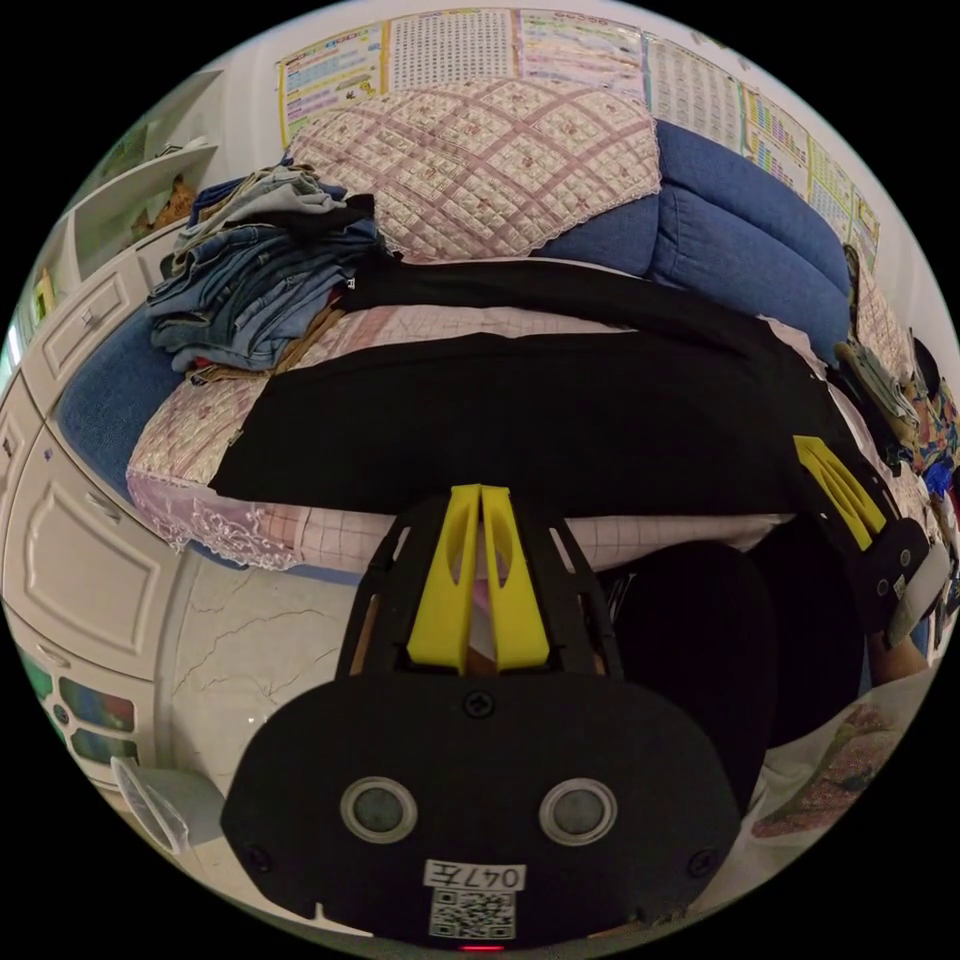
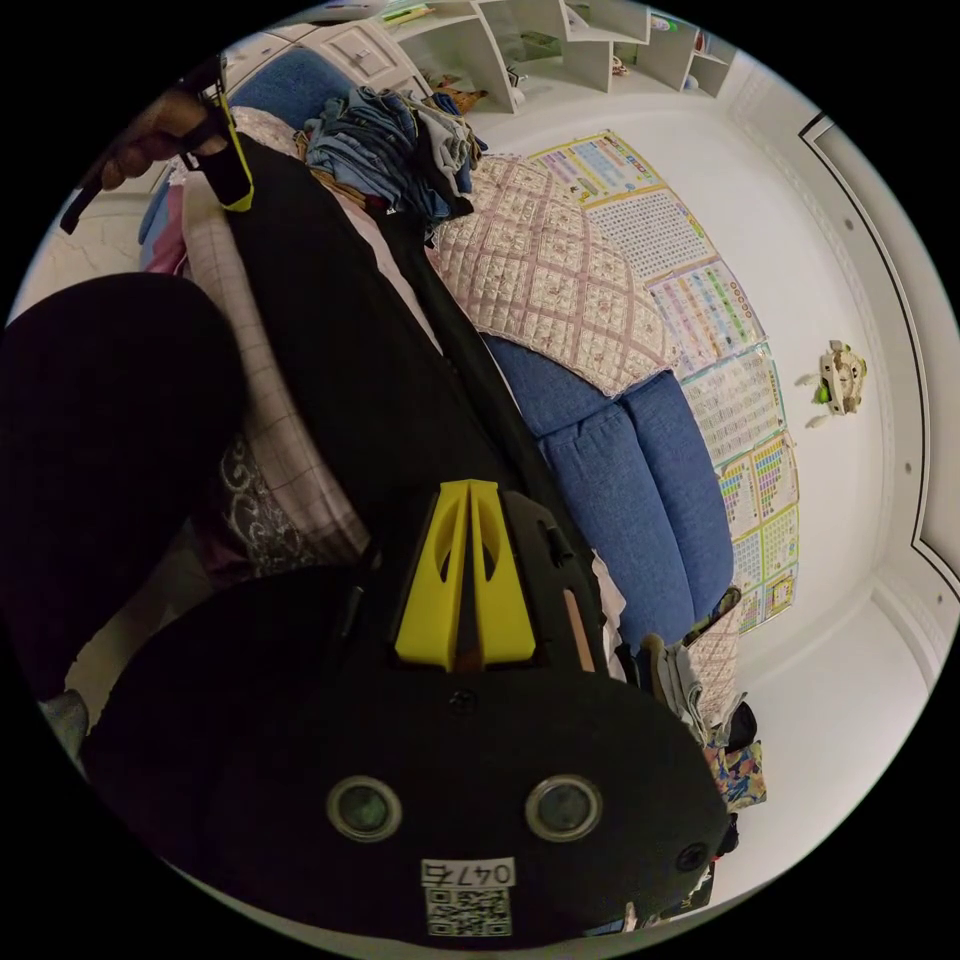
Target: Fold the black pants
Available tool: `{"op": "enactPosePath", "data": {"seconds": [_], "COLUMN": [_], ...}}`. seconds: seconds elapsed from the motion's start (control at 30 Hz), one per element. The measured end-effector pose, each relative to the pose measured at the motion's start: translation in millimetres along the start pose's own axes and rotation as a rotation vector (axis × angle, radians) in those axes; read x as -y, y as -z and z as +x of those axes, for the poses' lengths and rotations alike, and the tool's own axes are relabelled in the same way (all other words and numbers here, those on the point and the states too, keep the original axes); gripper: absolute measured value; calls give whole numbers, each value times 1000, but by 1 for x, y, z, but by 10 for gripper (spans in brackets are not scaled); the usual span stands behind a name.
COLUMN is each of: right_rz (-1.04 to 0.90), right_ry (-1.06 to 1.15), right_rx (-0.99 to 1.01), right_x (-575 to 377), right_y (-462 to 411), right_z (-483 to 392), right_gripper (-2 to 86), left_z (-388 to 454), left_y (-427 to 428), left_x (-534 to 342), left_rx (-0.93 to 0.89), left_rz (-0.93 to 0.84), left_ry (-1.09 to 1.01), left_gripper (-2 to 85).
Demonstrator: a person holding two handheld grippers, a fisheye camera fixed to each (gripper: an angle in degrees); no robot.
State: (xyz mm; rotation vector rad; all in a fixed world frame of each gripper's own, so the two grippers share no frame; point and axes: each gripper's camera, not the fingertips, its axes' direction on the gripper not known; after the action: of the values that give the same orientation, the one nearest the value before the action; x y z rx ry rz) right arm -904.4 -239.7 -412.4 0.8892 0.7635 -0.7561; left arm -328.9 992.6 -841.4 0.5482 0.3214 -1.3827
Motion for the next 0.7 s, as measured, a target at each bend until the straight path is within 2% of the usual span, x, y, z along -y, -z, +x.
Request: {"op": "enactPosePath", "data": {"seconds": [0.7], "right_rz": [8], "right_ry": [-40], "right_rx": [21], "right_x": [-141], "right_y": [-46], "right_z": [-95], "right_gripper": [-7], "left_z": [-6], "left_y": [60], "left_x": [23], "left_rx": [-24], "left_rz": [23], "left_ry": [21], "left_gripper": [-10]}}
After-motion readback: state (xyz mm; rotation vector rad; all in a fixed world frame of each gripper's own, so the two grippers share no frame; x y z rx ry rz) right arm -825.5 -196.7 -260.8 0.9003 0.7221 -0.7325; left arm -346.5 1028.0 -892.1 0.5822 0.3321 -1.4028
